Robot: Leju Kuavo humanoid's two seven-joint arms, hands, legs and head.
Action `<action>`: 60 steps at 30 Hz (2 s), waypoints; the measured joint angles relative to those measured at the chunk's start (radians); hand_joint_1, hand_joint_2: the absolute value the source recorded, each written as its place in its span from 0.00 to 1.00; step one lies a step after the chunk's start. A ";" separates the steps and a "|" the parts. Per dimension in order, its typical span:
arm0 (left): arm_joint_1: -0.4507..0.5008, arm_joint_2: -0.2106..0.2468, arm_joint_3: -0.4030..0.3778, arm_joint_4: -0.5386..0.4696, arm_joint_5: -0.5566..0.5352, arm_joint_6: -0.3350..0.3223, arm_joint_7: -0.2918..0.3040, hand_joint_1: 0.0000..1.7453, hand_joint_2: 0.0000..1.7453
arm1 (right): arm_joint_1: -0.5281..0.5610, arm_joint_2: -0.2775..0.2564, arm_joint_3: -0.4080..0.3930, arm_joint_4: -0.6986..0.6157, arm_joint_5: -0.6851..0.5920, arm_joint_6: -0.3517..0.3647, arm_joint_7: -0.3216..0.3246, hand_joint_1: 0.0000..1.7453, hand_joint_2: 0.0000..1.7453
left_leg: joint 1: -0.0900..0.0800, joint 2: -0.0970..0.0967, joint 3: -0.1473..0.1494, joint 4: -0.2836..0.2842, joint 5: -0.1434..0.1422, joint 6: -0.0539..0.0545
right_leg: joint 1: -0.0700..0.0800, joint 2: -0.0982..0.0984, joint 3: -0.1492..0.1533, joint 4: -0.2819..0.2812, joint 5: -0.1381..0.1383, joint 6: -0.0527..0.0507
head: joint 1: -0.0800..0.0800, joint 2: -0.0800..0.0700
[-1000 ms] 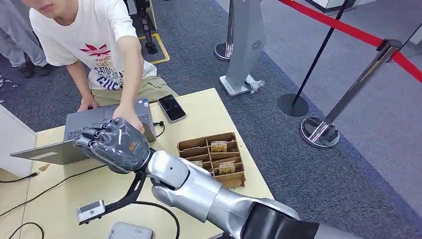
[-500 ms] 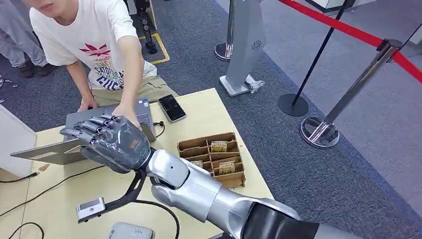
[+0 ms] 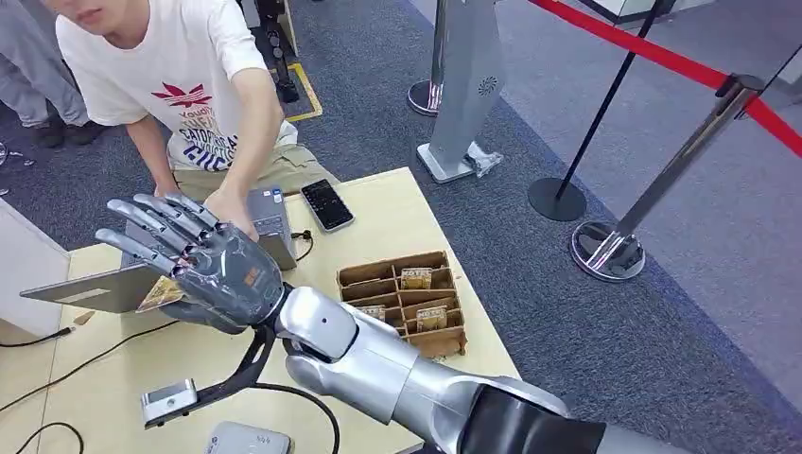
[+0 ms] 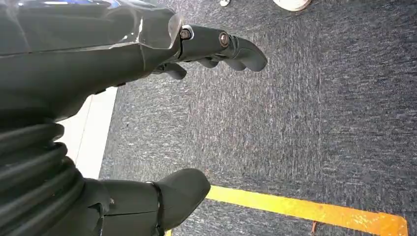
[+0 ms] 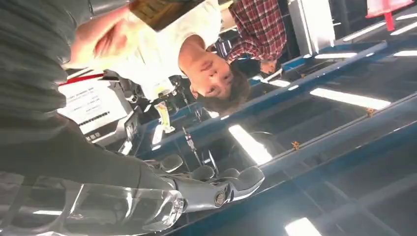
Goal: Pass the card to the sensor for recognition and then transmit it.
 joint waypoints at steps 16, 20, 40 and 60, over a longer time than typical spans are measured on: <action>0.000 0.000 0.000 0.000 -0.003 -0.004 -0.006 0.00 1.00 | -0.022 -0.001 0.027 0.000 -0.016 0.000 0.045 0.98 1.00 | 0.000 0.000 0.000 0.000 0.000 0.000 | 0.000 0.000 0.000 0.000 0.000 0.000 | 0.000 0.000; 0.000 0.000 0.000 0.000 -0.003 -0.004 -0.008 0.00 1.00 | -0.024 -0.002 0.029 0.000 -0.016 0.000 0.049 1.00 1.00 | 0.000 0.000 0.000 0.000 0.000 0.000 | 0.000 0.000 0.000 0.000 0.000 0.000 | 0.000 0.000; -0.001 0.000 -0.001 0.000 -0.009 -0.002 0.000 0.00 1.00 | -0.026 -0.010 0.047 -0.011 -0.176 0.006 0.019 1.00 1.00 | 0.000 0.000 0.000 0.000 0.000 0.000 | 0.000 0.000 -0.001 0.000 0.000 0.000 | 0.000 0.000; -0.001 0.005 -0.001 0.000 0.015 -0.002 -0.001 0.00 1.00 | 0.033 -0.068 0.163 -0.388 -0.916 0.471 -0.038 1.00 1.00 | 0.000 0.000 -0.002 0.000 0.000 0.000 | 0.000 0.000 -0.002 0.000 0.000 0.000 | 0.000 0.000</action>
